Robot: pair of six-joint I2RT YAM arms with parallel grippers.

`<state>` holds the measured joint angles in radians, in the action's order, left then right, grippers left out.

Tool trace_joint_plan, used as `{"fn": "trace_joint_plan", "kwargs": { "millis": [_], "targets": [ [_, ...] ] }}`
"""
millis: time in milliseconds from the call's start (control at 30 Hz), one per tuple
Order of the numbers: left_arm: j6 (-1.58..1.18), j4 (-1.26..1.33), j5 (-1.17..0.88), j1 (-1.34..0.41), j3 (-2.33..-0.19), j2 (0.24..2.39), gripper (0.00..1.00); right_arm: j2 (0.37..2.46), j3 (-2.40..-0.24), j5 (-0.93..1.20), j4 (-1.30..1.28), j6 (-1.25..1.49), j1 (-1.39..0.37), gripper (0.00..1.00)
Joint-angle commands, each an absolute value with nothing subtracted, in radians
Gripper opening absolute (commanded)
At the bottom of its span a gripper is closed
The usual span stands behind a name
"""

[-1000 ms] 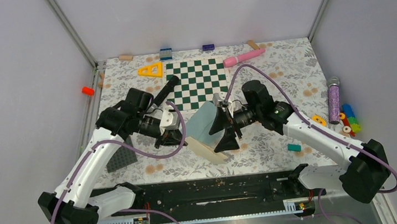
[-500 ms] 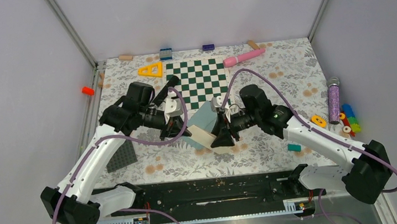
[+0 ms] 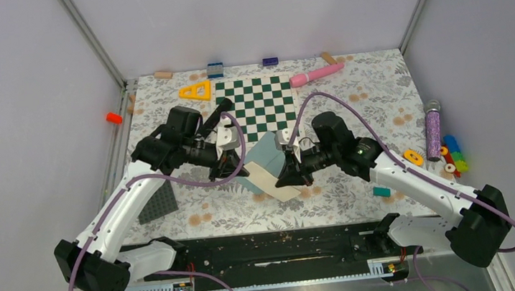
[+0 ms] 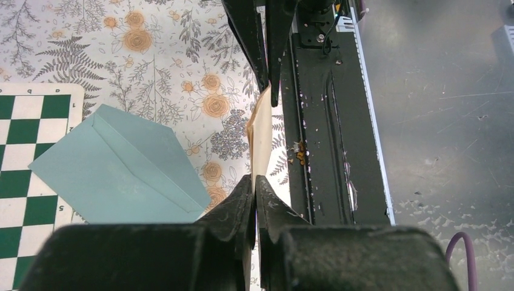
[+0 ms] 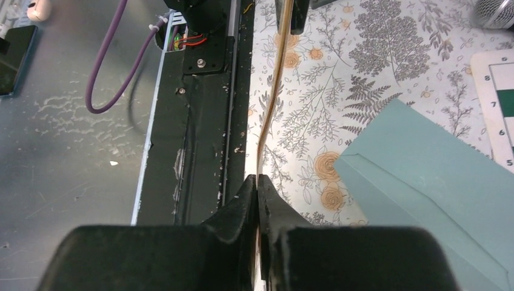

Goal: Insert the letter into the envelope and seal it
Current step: Pick up the letter from the center of the board, then adjust the envelope at the center of the board.

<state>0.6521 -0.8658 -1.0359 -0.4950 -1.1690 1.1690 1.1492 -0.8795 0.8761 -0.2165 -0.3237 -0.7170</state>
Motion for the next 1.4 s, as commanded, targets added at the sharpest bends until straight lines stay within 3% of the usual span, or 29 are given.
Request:
{"fn": "trace_joint_plan", "kwargs": {
  "millis": [0, 33, 100, 133, 167, 300, 433, 667, 900, 1367],
  "targets": [
    [0.636, -0.822, -1.036, -0.492, -1.167, 1.171, 0.18, 1.144, -0.915, 0.894, -0.255, -0.357, -0.734, 0.00],
    [0.628, -0.815, -1.033, -0.492, -1.167, 1.170, 0.35, 1.144, -0.918, 0.892, -0.256, -0.353, -0.734, 0.00],
    [0.607, -0.799, -1.013, -0.492, -1.161, 1.162, 0.79, 1.142, -0.928, 0.870, -0.258, -0.338, -0.732, 0.00],
    [0.579, -0.760, -0.991, -0.492, -1.153, 1.154, 0.94, 1.137, -0.935, 0.850, -0.257, -0.328, -0.727, 0.00],
    [0.547, -0.719, -0.966, -0.486, -1.141, 1.145, 0.98, 1.130, -0.942, 0.838, -0.258, -0.319, -0.716, 0.00],
    [0.357, -0.493, -0.899, -0.416, -1.055, 1.100, 0.99, 1.079, -0.944, 0.829, -0.228, -0.252, -0.591, 0.00],
    [0.217, -0.307, -0.684, -0.407, -0.967, 1.095, 0.99, 0.995, -0.885, 0.817, -0.147, -0.184, -0.479, 0.00],
    [0.064, -0.282, -0.447, -0.403, -0.991, 1.308, 0.99, 0.962, -0.848, 0.710, -0.035, -0.037, -0.334, 0.00],
    [-0.030, -0.342, -0.392, -0.402, -1.050, 1.544, 0.99, 0.999, -0.840, 0.679, -0.010, 0.050, -0.270, 0.00],
    [-0.095, -0.388, -0.463, -0.398, -1.078, 1.765, 0.99, 0.990, -0.825, 0.672, 0.039, 0.046, -0.262, 0.00]
  ]
}}
